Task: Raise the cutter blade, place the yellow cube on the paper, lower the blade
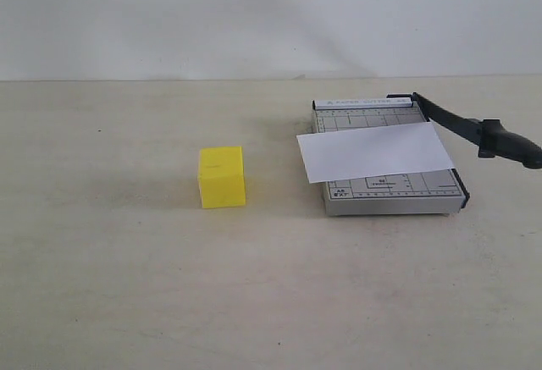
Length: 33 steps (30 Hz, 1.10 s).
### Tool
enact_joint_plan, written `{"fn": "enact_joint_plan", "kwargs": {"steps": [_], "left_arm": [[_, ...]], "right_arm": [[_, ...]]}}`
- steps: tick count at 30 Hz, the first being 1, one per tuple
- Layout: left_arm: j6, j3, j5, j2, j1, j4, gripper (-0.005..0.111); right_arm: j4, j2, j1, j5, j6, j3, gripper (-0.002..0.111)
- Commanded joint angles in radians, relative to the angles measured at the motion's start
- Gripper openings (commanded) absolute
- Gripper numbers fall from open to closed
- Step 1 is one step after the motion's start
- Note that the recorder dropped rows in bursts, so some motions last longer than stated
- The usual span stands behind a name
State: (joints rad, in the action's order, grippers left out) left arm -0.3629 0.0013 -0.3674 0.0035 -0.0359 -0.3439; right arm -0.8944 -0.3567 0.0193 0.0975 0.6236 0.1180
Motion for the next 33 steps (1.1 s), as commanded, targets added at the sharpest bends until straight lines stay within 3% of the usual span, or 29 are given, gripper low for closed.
{"fn": "enact_joint_plan", "kwargs": {"steps": [1, 10, 15, 19, 25, 26, 28, 31, 33], "left_arm": [[0.005, -0.001, 0.002, -0.003, -0.002, -0.007, 0.004], [0.019, -0.001, 0.02, -0.003, -0.002, -0.02, 0.004], [-0.067, -0.001, 0.274, -0.003, -0.002, 0.243, 0.004], [-0.113, -0.001, 0.426, -0.003, -0.002, 0.261, 0.004], [-0.336, -0.001, 0.493, -0.003, 0.0, 0.228, 0.004], [-0.366, -0.001, 0.495, -0.003, 0.006, 0.182, 0.004], [-0.58, -0.001, 0.63, 0.041, 0.058, -0.111, 0.004], [-0.852, -0.035, 0.81, 0.315, 0.079, -0.525, 0.004], [-0.807, -0.115, 0.901, 0.548, 0.079, -0.539, 0.004]], "right_arm": [[-0.004, 0.007, 0.001, -0.048, -0.005, -0.002, 0.0], [-0.004, 0.007, 0.001, -0.049, -0.005, -0.002, 0.0], [-0.004, 0.007, 0.001, -0.049, -0.005, -0.002, 0.0], [-0.004, 0.007, 0.001, -0.049, -0.016, -0.002, 0.0], [-0.006, 0.007, 0.001, -0.049, -0.019, -0.002, 0.0], [-0.006, 0.007, 0.001, -0.049, -0.019, -0.002, 0.0], [-0.006, 0.007, 0.001, -0.049, -0.019, -0.002, 0.0], [-0.006, 0.007, 0.001, -0.049, -0.019, -0.002, 0.0], [-0.006, 0.007, 0.001, -0.049, -0.019, -0.002, 0.0]]}}
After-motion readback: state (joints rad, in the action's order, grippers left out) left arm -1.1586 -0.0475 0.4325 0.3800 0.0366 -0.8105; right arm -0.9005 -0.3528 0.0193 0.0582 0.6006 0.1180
